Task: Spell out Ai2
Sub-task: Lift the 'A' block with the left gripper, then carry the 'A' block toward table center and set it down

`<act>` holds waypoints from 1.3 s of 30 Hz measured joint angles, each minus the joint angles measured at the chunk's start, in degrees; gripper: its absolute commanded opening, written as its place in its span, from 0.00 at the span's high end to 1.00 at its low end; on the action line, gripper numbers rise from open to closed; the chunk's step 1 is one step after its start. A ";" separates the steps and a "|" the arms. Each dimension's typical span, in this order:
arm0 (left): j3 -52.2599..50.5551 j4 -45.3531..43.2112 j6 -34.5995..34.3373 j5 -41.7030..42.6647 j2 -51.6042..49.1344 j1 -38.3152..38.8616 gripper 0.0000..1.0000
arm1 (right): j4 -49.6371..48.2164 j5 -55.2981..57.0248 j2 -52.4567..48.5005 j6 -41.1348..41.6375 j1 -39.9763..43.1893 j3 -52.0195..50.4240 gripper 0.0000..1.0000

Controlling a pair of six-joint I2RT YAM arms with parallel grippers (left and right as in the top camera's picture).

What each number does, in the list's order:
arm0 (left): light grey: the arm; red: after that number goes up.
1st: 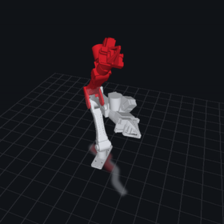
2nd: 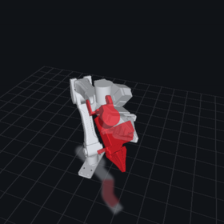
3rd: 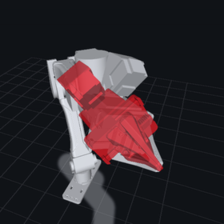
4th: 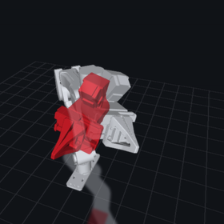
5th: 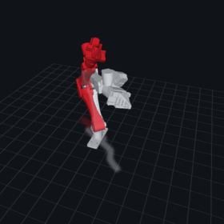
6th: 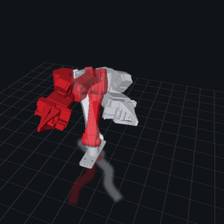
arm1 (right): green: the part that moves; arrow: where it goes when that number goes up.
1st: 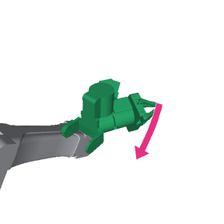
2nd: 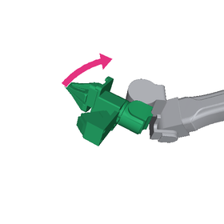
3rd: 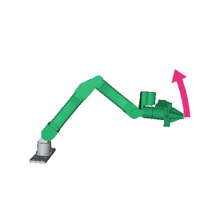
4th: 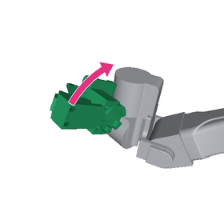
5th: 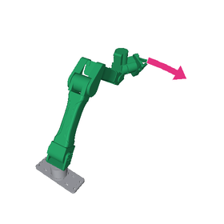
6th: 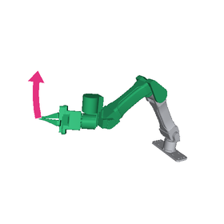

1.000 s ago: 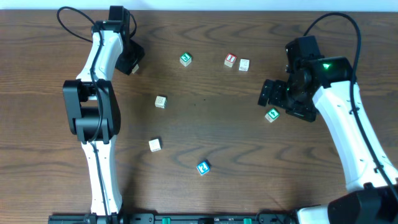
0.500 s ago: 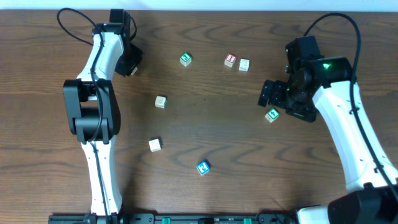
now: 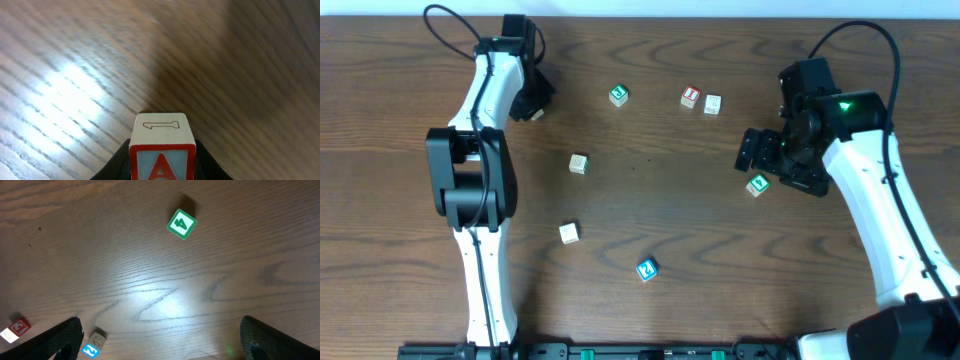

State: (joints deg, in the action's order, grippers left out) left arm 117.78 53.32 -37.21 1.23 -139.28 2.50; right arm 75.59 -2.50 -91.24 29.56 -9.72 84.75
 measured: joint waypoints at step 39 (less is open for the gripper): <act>-0.17 14.84 14.29 0.07 0.85 24.87 0.94 | 2.43 0.00 0.00 0.00 0.00 -0.02 0.01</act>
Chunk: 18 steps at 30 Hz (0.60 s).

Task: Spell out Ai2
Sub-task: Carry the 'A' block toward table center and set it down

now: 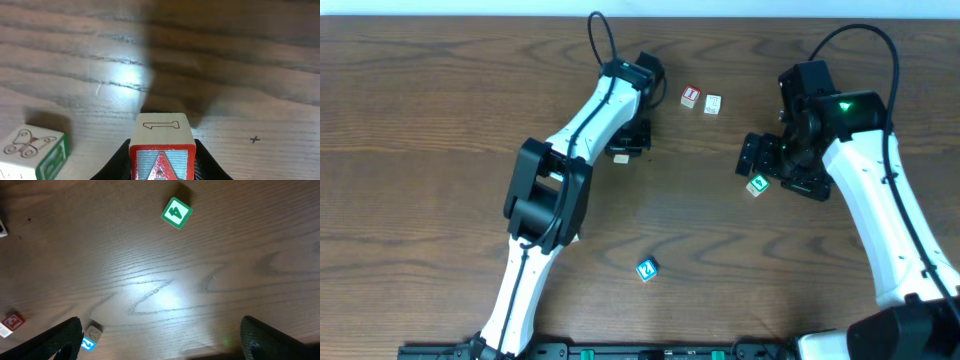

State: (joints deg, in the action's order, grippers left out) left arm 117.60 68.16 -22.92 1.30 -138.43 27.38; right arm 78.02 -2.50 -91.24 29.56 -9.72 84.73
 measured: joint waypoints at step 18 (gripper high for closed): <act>-0.02 0.46 -2.73 0.00 0.00 -0.11 0.57 | 0.00 0.07 0.00 0.00 0.00 0.00 0.01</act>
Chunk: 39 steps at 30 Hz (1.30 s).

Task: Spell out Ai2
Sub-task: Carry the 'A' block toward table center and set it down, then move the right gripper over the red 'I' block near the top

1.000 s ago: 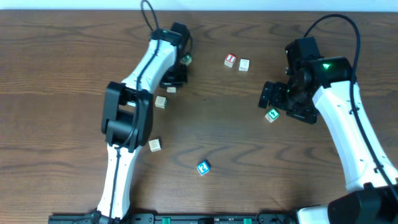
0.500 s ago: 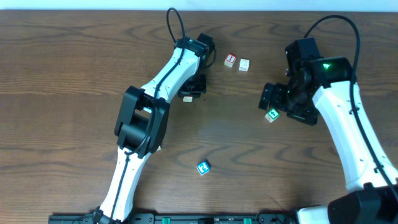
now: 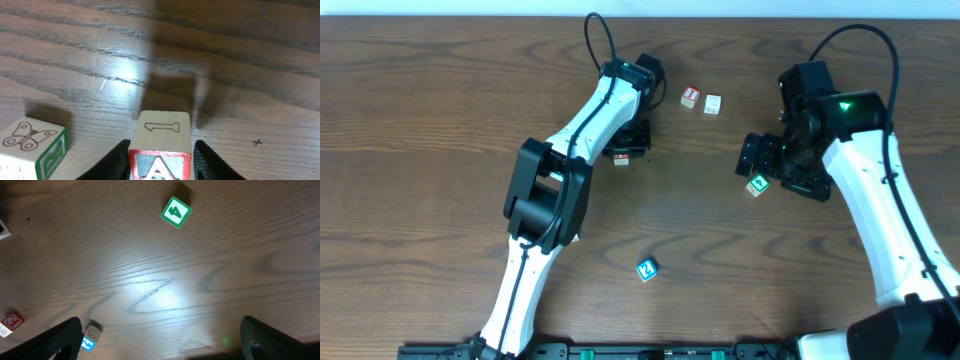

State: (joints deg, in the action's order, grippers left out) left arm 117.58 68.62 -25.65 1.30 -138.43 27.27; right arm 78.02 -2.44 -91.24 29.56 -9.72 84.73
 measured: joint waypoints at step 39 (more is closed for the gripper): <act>-0.17 13.20 6.25 -16.70 46.66 -0.81 0.05 | -18.78 2.84 -33.11 16.76 -8.44 31.04 0.11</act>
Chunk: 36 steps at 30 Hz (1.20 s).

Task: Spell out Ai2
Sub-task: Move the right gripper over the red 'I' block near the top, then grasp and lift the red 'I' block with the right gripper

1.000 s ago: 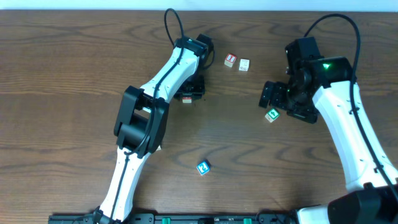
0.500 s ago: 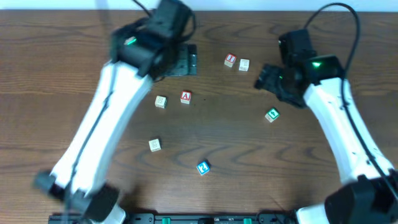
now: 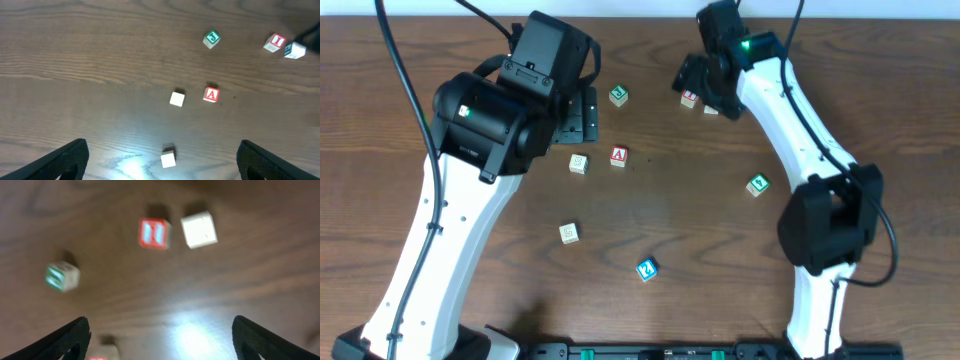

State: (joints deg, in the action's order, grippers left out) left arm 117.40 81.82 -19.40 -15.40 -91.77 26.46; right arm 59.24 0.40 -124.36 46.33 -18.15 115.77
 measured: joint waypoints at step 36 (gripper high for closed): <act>-0.02 0.31 0.20 -0.48 0.00 0.00 0.04 | -4.74 -7.06 -17.14 6.16 2.08 11.17 0.15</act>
State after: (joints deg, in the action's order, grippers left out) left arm 117.38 82.13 -19.20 -15.88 -91.77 26.46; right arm 54.50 -6.66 -141.49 52.49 -16.08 126.93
